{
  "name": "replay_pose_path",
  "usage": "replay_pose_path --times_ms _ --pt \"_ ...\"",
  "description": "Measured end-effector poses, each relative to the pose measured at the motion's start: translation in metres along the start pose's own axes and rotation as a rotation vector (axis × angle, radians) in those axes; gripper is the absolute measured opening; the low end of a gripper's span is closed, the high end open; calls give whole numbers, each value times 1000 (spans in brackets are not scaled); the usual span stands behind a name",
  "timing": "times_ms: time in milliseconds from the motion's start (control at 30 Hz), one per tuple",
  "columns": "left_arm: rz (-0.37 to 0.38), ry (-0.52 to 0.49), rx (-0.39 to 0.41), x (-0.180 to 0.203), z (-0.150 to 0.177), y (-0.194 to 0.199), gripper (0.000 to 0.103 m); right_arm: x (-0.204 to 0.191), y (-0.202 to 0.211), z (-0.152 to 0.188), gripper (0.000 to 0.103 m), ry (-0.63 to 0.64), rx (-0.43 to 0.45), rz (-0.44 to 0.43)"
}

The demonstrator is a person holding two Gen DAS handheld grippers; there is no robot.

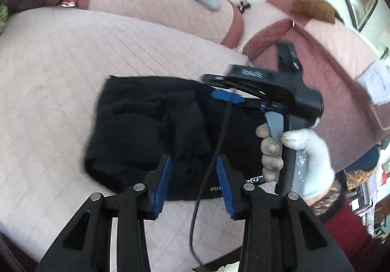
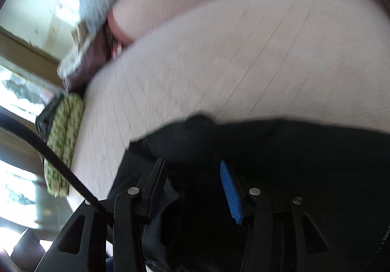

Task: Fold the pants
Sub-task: 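Grasp the folded pants with the left gripper while the right gripper holds them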

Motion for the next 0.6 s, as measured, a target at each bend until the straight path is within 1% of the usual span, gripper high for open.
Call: replay_pose_path --times_ms 33,67,100,133,167,233,300,333,367,400,433,467,500,533,600 --pt "-12 27 12 -8 -2 7 39 -3 7 -1 52 1 31 -19" --pt "-25 54 23 -14 -2 13 39 -10 16 -2 52 -3 59 -79" --pt "-46 100 38 -31 -5 17 39 -15 22 -1 52 -8 62 -132" --pt "-67 134 41 -43 -10 16 39 -29 23 6 52 -15 47 -215" --pt "-88 165 42 -54 -14 12 39 -39 21 14 52 -18 17 -277" --pt "-125 222 41 -72 -25 -3 39 -57 12 34 52 -33 -74 -399" --pt "-167 231 13 -85 -31 -23 39 -64 2 49 52 -65 -139 -447" --pt "-187 223 -6 -89 -28 -30 39 -64 -4 56 52 -87 -176 -453" --pt "-212 216 -44 -92 -23 -43 39 -59 -10 61 52 -105 -202 -430" --pt "-225 221 -75 -96 -20 -50 39 -51 -16 64 52 -121 -218 -384" --pt "-225 235 -119 -96 6 -51 39 -39 -19 65 51 -135 -216 -325" --pt "-210 246 -129 -95 17 -56 39 -29 -19 64 49 -148 -200 -289" --pt "-213 224 -92 -92 19 -52 39 -23 -17 62 49 -155 -188 -273" --pt "-216 199 -80 -88 19 -50 39 -19 -15 60 49 -145 -166 -239" --pt "-210 184 -73 -84 22 -47 36 -14 -5 51 50 -84 -117 -170"
Point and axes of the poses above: each gripper's, at about its wrist camera, not at the fingertips, and y roughly against the way its jaws point, x to its right, z to its underside, the point moved 10 cm from there along -y, roughly the way its jaws point, and after that the axes turned 6 degrees about -y, right-handed, at the moved point
